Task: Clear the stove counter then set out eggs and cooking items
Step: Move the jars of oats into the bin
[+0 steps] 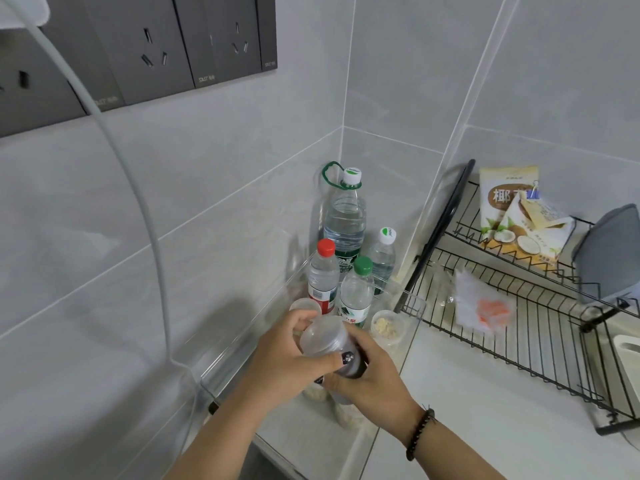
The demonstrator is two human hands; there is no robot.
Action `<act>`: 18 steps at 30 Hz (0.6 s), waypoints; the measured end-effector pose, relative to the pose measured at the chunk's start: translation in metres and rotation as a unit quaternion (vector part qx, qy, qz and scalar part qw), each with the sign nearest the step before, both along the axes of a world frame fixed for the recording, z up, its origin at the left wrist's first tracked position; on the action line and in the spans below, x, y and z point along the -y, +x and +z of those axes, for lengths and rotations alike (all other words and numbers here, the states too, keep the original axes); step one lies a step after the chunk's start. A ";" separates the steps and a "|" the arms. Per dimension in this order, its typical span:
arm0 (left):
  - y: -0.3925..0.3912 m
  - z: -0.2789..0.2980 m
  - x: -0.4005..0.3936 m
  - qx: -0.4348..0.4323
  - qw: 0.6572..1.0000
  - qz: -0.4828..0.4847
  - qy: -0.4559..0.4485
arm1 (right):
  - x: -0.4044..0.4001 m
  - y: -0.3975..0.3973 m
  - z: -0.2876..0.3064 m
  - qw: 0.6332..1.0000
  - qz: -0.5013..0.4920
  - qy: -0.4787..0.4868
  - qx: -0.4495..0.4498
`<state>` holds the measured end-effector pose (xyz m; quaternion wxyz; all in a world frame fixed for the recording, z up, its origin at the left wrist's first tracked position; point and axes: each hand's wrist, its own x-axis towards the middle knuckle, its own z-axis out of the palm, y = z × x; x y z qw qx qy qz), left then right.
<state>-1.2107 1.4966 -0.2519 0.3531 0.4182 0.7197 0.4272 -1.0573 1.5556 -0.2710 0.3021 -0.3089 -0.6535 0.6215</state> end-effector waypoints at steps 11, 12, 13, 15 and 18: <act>-0.035 0.007 0.003 -0.134 0.985 0.102 0.034 | -0.013 0.007 -0.021 0.971 -0.059 0.075 0.220; -0.038 0.008 0.003 -0.150 0.983 0.101 0.028 | -0.014 0.009 -0.023 0.966 -0.065 0.090 0.234; -0.041 0.008 0.002 -0.164 0.981 0.098 0.021 | -0.015 0.010 -0.024 0.962 -0.068 0.104 0.242; -0.047 0.006 0.001 -0.189 0.979 0.080 0.005 | -0.015 0.009 -0.025 0.958 -0.063 0.122 0.251; -0.051 -0.002 -0.005 -0.214 0.976 0.032 -0.031 | -0.012 0.005 -0.029 0.952 -0.051 0.145 0.264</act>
